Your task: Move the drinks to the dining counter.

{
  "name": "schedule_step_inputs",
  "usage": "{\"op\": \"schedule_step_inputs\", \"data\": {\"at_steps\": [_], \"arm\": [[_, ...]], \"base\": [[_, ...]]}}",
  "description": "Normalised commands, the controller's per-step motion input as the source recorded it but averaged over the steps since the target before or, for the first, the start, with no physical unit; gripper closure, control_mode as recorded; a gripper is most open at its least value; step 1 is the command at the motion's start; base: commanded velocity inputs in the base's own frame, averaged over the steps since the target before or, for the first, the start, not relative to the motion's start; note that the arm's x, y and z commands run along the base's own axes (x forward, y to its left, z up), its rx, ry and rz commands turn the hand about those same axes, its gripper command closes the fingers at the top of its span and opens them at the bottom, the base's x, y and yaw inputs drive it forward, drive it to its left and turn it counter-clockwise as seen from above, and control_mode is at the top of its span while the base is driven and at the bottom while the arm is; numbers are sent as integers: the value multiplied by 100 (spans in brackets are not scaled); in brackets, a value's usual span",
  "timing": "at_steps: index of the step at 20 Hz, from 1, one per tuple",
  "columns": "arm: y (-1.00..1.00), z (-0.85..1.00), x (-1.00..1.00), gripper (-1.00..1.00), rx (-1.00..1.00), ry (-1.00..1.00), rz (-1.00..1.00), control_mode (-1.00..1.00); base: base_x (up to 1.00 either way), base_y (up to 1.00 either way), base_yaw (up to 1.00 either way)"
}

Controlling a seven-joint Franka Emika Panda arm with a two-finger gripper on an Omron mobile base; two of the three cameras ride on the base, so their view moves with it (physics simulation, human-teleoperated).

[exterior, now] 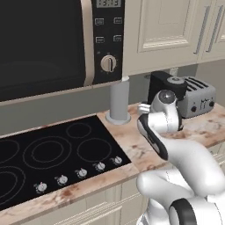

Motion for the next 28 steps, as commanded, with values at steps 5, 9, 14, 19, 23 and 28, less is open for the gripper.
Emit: {"op": "schedule_step_inputs", "data": {"at_steps": [5, 9, 14, 19, 23, 28], "arm": [[0, -15, 7, -100, 0, 0, 0, -100], [0, -15, 3, -100, 0, 0, 0, -100], [0, -15, 1, -100, 0, 0, 0, -100], [0, -2, 0, -100, 0, 0, 0, -100], [0, 0, 2, -100, 0, 0, 0, -100], [-1, 0, 14, -100, 0, 0, 0, -100]], "base": [[0, 0, 0], [0, 0, 0], [0, 0, 0], [0, 0, 0], [0, 0, 0], [0, 0, 0]]}}
